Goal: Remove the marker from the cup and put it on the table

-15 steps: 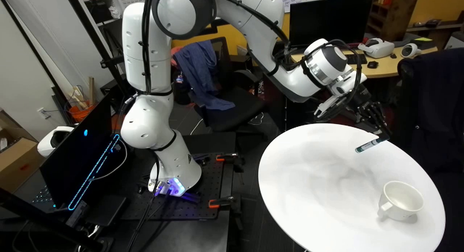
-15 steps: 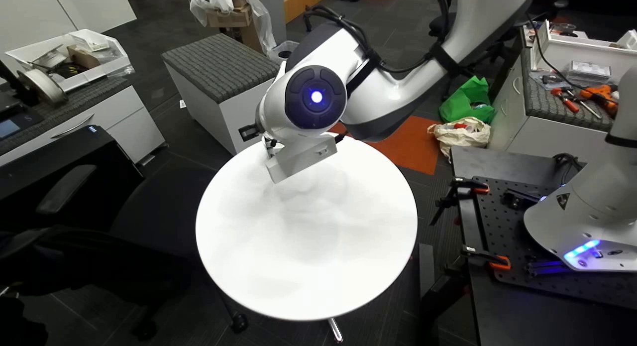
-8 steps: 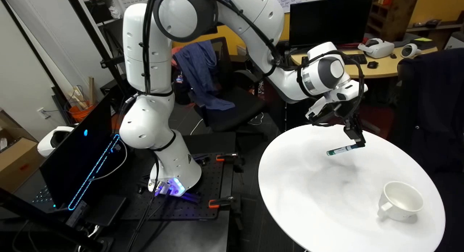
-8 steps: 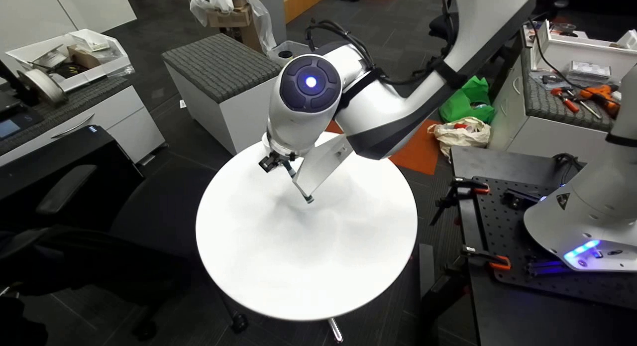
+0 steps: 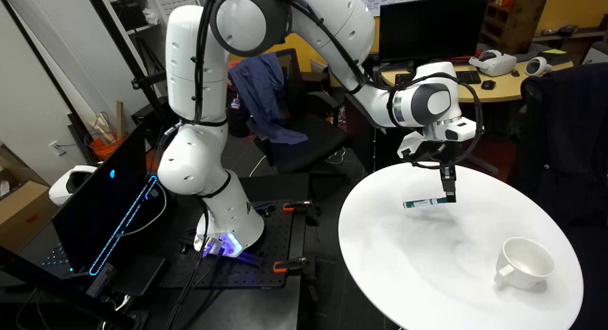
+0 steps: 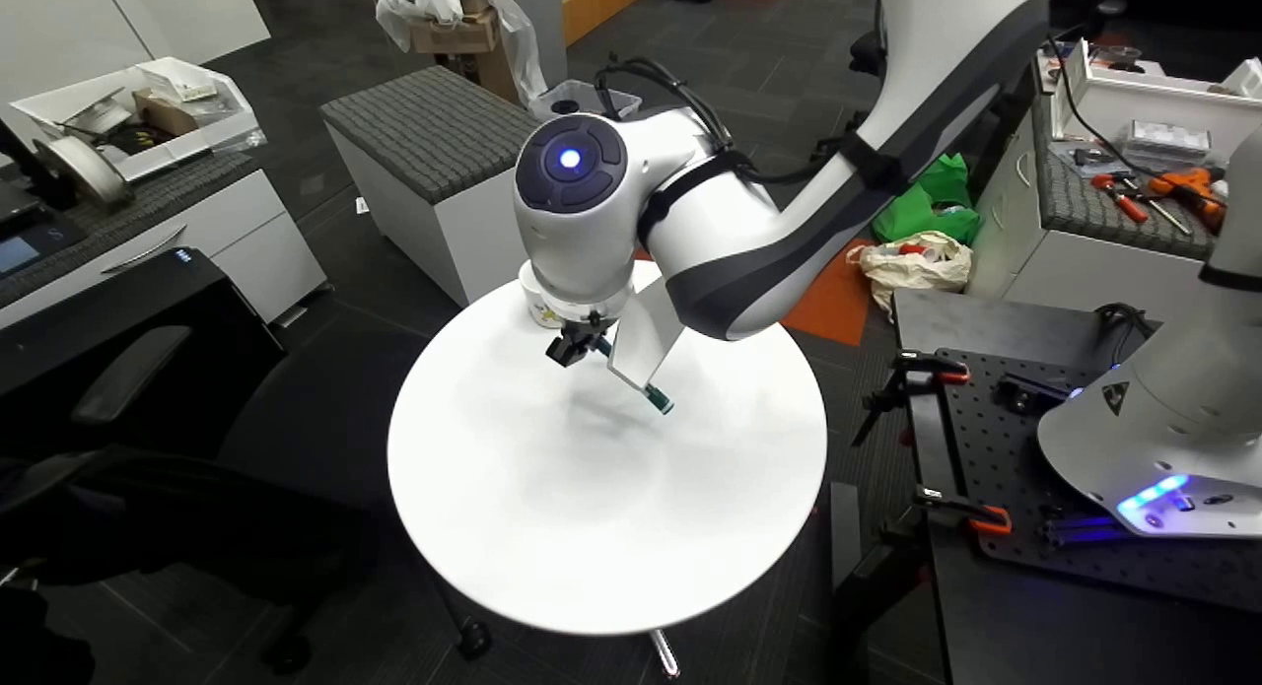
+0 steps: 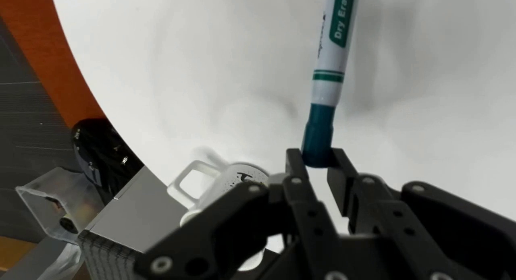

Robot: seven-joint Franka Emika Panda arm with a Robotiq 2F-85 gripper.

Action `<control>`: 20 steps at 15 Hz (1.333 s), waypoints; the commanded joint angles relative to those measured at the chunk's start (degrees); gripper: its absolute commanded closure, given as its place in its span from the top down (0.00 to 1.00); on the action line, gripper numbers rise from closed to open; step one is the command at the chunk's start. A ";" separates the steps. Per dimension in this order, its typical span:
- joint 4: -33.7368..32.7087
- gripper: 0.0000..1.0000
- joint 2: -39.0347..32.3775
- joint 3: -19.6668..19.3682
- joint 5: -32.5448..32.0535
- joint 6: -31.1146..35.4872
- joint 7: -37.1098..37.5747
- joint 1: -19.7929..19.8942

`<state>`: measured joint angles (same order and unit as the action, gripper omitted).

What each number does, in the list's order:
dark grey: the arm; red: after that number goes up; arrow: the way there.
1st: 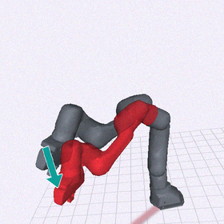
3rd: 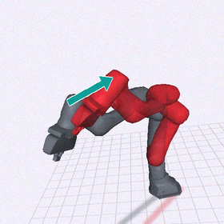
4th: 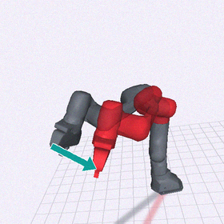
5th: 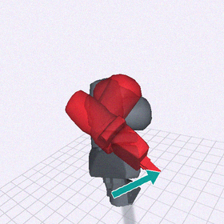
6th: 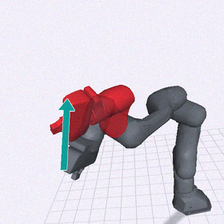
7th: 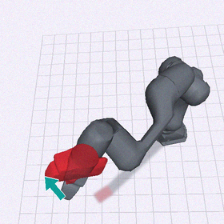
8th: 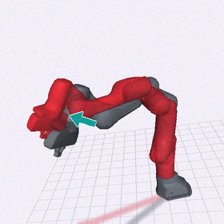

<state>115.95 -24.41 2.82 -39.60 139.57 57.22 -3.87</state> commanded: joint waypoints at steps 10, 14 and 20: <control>-3.75 0.95 -1.01 -4.88 2.33 -8.08 -3.01 -5.86; -3.35 1.00 -0.04 -8.64 -7.29 -5.82 7.48 -9.04; -1.88 1.00 3.03 -8.57 -24.50 -5.99 29.14 -9.33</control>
<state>112.39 -24.26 -5.56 -58.04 133.85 77.90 -12.67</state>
